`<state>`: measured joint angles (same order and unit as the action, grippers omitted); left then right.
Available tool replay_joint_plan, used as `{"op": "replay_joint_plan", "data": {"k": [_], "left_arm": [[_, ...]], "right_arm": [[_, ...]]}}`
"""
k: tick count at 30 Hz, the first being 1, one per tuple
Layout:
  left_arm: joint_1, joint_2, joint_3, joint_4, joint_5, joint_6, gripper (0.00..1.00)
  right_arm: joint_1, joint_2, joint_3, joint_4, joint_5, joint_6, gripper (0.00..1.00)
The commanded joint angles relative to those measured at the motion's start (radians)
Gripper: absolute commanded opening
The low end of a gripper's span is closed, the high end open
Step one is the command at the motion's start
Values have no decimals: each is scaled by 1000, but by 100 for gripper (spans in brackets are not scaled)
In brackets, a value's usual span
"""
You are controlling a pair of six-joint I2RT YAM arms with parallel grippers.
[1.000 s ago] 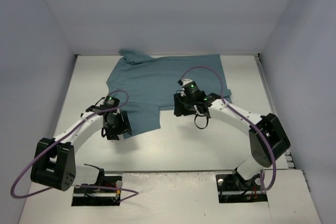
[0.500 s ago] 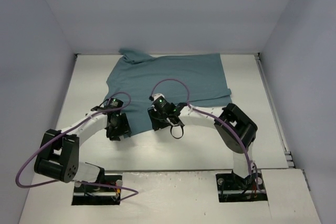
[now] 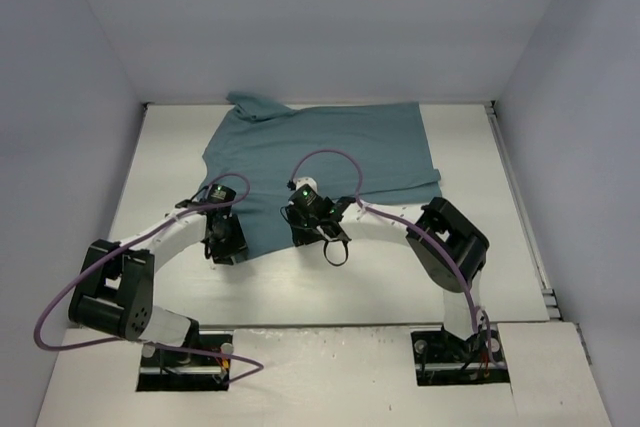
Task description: Fold and stack the t-shirts
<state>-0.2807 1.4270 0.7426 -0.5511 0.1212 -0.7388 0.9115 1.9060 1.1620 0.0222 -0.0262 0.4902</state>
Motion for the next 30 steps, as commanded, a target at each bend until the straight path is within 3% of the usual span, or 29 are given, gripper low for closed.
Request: {"op": "replay_joint_plan", "data": {"k": [1, 3, 4, 6, 8, 16, 24, 30], "left_arm": [[-17, 73, -40, 113, -2, -21, 32], [-21, 89, -47, 124, 1, -23, 26], [-21, 90, -49, 125, 2, -24, 25], [-21, 84, -47, 121, -7, -17, 5], [-19, 68, -26, 111, -22, -7, 0], [3, -8, 236, 29, -69, 104, 0], [139, 218, 580, 36, -31, 207, 0], [170, 403, 818, 55, 36, 268, 0]], "right_arm": [[1, -3, -11, 22, 58, 32, 24], [1, 2, -13, 21, 57, 33, 14], [1, 4, -13, 22, 57, 32, 13], [1, 1, -4, 21, 61, 24, 1], [0, -5, 11, 18, 67, 13, 0], [-58, -8, 197, -20, 60, -71, 0], [-206, 120, 478, -85, -13, -165, 0], [-264, 272, 681, -87, -45, -232, 0]]}}
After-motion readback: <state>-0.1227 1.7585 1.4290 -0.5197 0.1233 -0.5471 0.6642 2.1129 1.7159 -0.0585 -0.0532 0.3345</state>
